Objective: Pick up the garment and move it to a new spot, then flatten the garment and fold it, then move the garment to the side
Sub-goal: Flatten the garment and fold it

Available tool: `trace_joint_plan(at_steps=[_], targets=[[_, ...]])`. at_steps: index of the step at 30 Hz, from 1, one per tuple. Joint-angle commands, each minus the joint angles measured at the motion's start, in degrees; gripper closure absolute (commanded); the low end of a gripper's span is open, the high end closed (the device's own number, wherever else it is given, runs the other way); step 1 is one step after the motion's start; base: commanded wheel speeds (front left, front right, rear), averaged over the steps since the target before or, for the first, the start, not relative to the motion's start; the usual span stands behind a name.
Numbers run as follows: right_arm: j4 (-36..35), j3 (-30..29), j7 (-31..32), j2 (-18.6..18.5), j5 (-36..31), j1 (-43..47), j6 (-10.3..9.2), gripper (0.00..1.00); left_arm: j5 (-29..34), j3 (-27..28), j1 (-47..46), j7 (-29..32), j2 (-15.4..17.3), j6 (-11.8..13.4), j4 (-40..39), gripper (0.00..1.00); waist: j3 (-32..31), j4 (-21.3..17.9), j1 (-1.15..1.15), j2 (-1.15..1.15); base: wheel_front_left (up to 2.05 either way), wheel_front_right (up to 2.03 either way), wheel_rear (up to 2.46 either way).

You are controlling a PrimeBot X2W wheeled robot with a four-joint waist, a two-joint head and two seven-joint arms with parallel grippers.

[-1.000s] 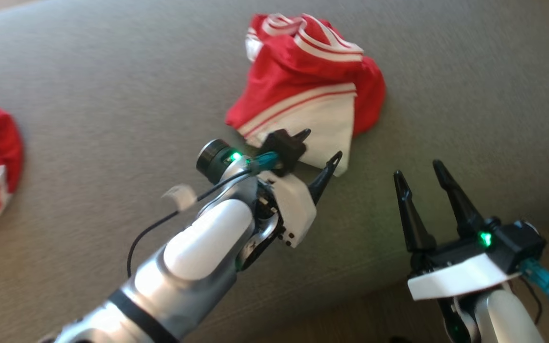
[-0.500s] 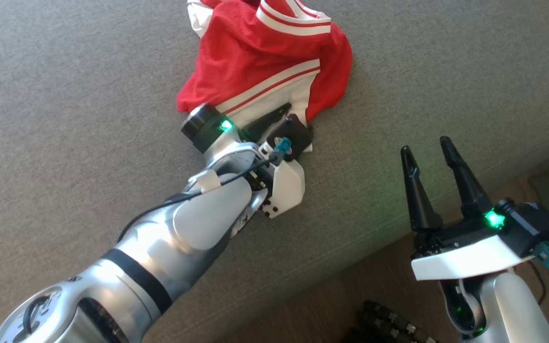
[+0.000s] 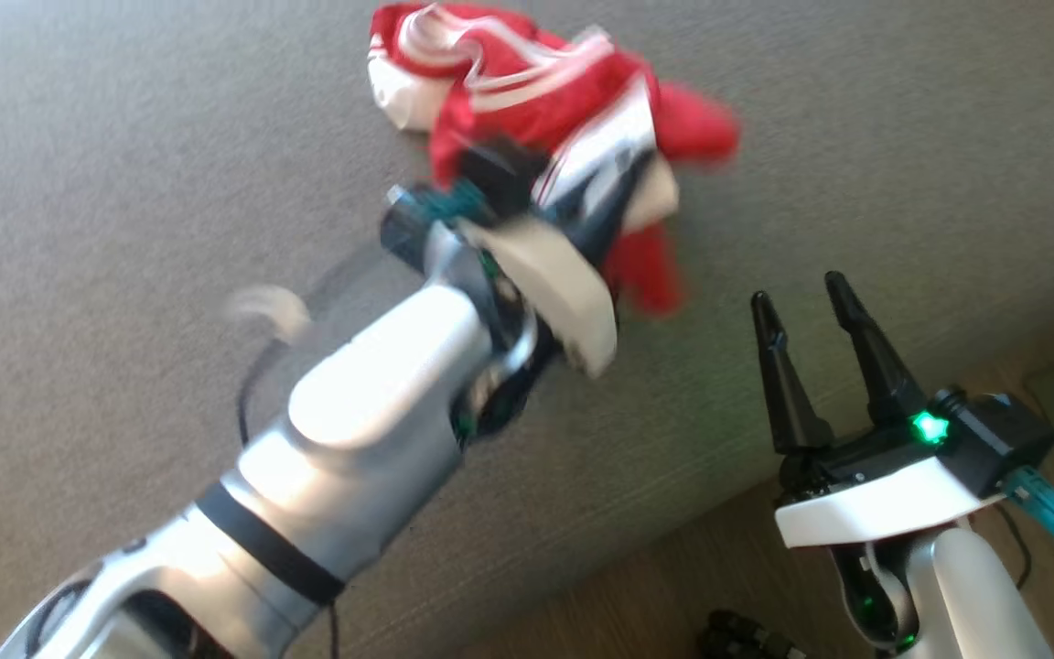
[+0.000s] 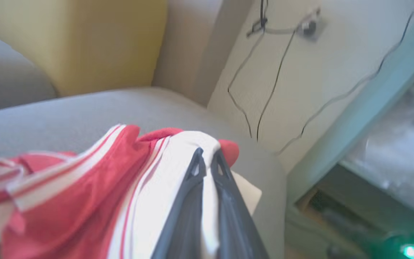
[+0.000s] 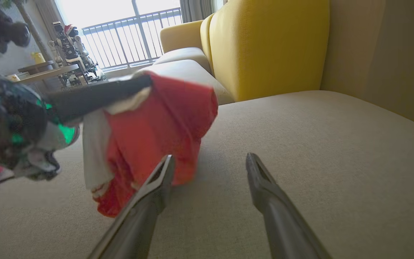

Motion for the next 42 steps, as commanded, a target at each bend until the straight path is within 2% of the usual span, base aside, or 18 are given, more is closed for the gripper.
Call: trace_joint_plan(at_steps=[1, 5, 9, 10, 11, 12, 16, 19, 22, 25, 28, 30, 34, 37, 40, 42], targets=[[-1.51, 1.42, -0.37, -0.51, 0.38, 0.70, -0.01, 0.00, -2.24, 3.31, -3.58, -1.32, -0.14, 0.51, -3.43, 1.00, -1.54, -1.44, -0.01, 0.00, 0.00, 0.00, 0.00], [-1.05, 1.47, -0.37, -0.51, 0.72, 1.93, -0.01, 0.00, -11.53, 8.78, -6.94, -3.75, -0.14, 3.70, -7.97, 1.00, -4.43, -3.57, -0.01, 0.00, 0.00, 0.00, 0.00], [-1.19, 1.02, -0.37, -0.51, 0.59, 3.12, -0.01, 0.00, -17.43, 7.67, -4.21, -2.18, -0.14, 4.69, -7.09, 1.00, -5.50, -4.12, -0.01, 0.00, 0.00, 0.00, 0.00], [-1.33, 0.75, -0.37, -0.51, 0.53, 3.29, -0.01, 0.00, -18.91, 6.54, -2.36, -1.48, -0.14, 4.56, -6.52, 0.69, -5.39, -3.91, -0.01, 0.00, 0.00, 0.00, 0.00], [-1.40, 0.61, -0.37, -0.51, 0.35, 3.40, -0.01, 0.00, -20.51, 5.04, -0.23, -0.50, -0.14, 4.26, -5.97, 0.29, -5.21, -3.65, -0.01, 0.00, 0.00, 0.00, 0.00], [-1.48, 0.57, -0.37, -0.51, 0.09, 3.44, -0.01, 0.00, -21.86, 3.15, 1.88, 0.72, -0.14, 3.87, -5.51, 0.00, -4.97, -3.30, -0.01, 0.00, 0.00, 0.00, 0.00], [-1.94, -0.25, -0.37, -0.51, -0.78, 3.42, -0.01, 0.00, -23.72, -3.90, 7.68, 3.32, -0.14, 3.18, -5.21, 0.00, -4.18, -1.19, -0.01, 0.00, 0.00, 0.00, 0.00], [-1.99, -0.40, -0.37, -0.51, -1.38, 3.11, -0.01, 0.00, -20.54, -6.22, 7.98, 0.99, -0.06, 4.73, -5.14, 0.00, -3.99, 0.26, -0.01, 0.00, 0.00, 0.00, 0.00], [-2.09, -0.40, -0.37, -0.51, -1.53, 2.81, -0.01, 0.00, -14.21, -7.78, 5.06, -2.76, 0.77, 6.86, -6.24, 0.00, -3.70, 1.18, -0.01, 0.00, 0.00, 0.00, 0.00], [-1.90, 0.41, -0.37, -0.51, -1.39, 2.54, -0.01, 0.00, -5.36, -8.99, -0.24, -5.06, 1.65, 10.22, -6.51, 0.00, -3.17, 1.21, -0.01, 0.00, 0.00, 0.00, 0.00], [-1.81, 1.68, -0.37, -0.51, -1.08, 1.83, -0.01, 0.00, 3.91, -12.51, -6.32, -5.51, 2.43, 12.98, -3.18, 0.00, -2.14, 0.14, -0.01, 0.00, 0.00, 0.00, 0.00], [-1.74, 2.49, -0.37, -0.51, -0.68, 1.37, -0.01, 0.00, 8.27, -14.39, -9.50, -4.48, 2.57, 13.66, 1.25, 0.00, -1.45, -0.89, -0.01, 0.00, 0.00, 0.00, 0.00], [-1.66, 3.06, -0.37, -0.51, 0.40, 0.89, -0.01, 0.00, 13.34, -16.16, -13.41, 0.83, 2.13, 11.75, 10.84, 0.00, -0.29, -3.24, -0.01, 0.00, 0.00, 0.00, 0.00], [-1.65, 2.93, -0.37, -0.51, 1.13, 1.04, -0.01, 0.00, 15.44, -16.62, -14.46, 6.00, 1.72, 8.83, 16.99, 0.00, 0.24, -4.51, -0.01, 0.00, 0.00, 0.00, 0.00], [-1.68, 3.01, -0.37, -0.51, 1.41, 1.17, -0.01, 0.00, 17.42, -16.82, -14.87, 11.47, 1.39, 6.12, 21.91, 0.00, 0.44, -5.10, -0.01, 0.00, 0.00, 0.00, 0.00], [-1.67, 3.02, -0.37, -0.51, 1.47, 1.15, -0.01, 0.00, 18.30, -16.86, -14.96, 12.74, 1.29, 5.29, 23.10, 0.00, 0.46, -5.20, -0.01, 0.00, 0.00, 0.00, 0.00]])
